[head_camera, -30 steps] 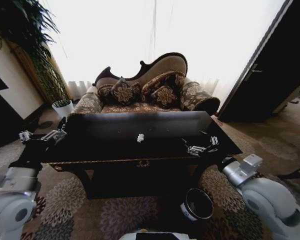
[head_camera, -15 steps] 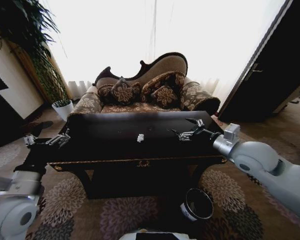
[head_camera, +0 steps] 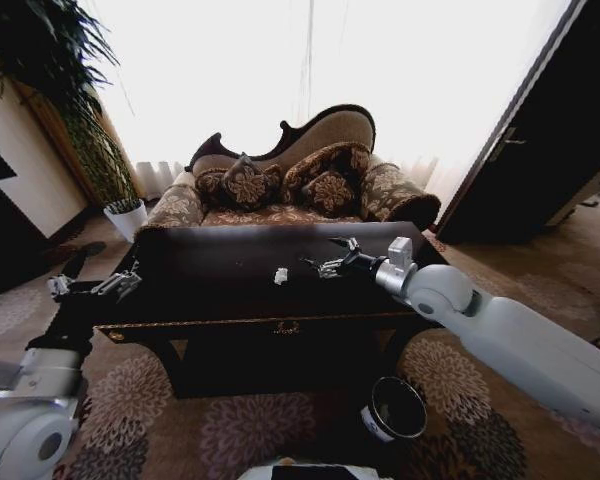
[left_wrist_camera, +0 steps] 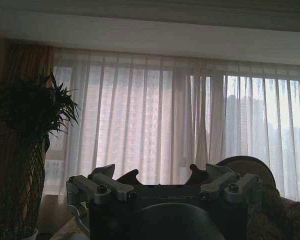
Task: Move to the front of the table and place the trash on the table into the trash bin.
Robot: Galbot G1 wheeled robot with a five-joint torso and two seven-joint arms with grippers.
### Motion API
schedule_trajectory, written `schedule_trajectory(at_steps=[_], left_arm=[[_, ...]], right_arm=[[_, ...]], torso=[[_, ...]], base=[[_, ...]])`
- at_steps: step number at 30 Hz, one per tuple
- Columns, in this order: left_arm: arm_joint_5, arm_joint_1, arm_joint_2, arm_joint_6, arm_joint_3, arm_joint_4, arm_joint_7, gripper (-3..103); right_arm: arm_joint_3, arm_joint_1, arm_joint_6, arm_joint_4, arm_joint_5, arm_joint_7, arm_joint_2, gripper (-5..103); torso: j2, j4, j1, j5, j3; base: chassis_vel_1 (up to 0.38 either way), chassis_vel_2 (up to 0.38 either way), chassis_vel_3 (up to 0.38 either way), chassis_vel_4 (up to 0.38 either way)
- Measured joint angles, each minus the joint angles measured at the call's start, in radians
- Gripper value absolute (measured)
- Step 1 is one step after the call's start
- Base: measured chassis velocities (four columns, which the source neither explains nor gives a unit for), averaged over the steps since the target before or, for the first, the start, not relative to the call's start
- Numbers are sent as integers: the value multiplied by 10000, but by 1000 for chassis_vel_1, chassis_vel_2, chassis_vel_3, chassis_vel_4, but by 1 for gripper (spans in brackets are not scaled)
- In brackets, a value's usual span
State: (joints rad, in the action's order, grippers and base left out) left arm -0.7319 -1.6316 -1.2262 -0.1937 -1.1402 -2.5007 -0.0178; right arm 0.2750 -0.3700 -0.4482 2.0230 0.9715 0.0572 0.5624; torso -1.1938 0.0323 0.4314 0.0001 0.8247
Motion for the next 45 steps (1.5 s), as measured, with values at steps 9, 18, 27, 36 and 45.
schedule_trajectory(at_steps=[9, 18, 27, 36, 45], left_arm=[[56, 290, -30, 16, 101, 242, 8, 100], [73, 615, 32, 26, 281, 525, 12, 100], [41, 747, 91, 33, 305, 639, 18, 100], [28, 744, 101, 40, 281, 645, 22, 100], [17, 735, 99, 43, 256, 645, 29, 100]], right_arm=[[1542, 1993, -1271, -1026, -160, 1051, 823, 100], [2489, 2706, -1909, -1525, -160, 1439, 1536, 100], [3002, 2909, -1993, -1984, -374, 1662, 2090, 100], [3121, 2896, -1910, -2386, -570, 1695, 2450, 100], [3181, 2902, -1834, -2702, -708, 1740, 2704, 100]], torso=[[0, 0, 0, -3, -1], [0, 0, -1, -2, -1], [0, 1, -1, -2, -1], [-1, 0, -1, -1, -1], [-1, 0, -1, -1, -1]], base=[[0, 0, 0, 0], [0, 0, 0, 0], [0, 0, 0, 0], [0, 0, 0, 0], [0, 0, 0, 0]])
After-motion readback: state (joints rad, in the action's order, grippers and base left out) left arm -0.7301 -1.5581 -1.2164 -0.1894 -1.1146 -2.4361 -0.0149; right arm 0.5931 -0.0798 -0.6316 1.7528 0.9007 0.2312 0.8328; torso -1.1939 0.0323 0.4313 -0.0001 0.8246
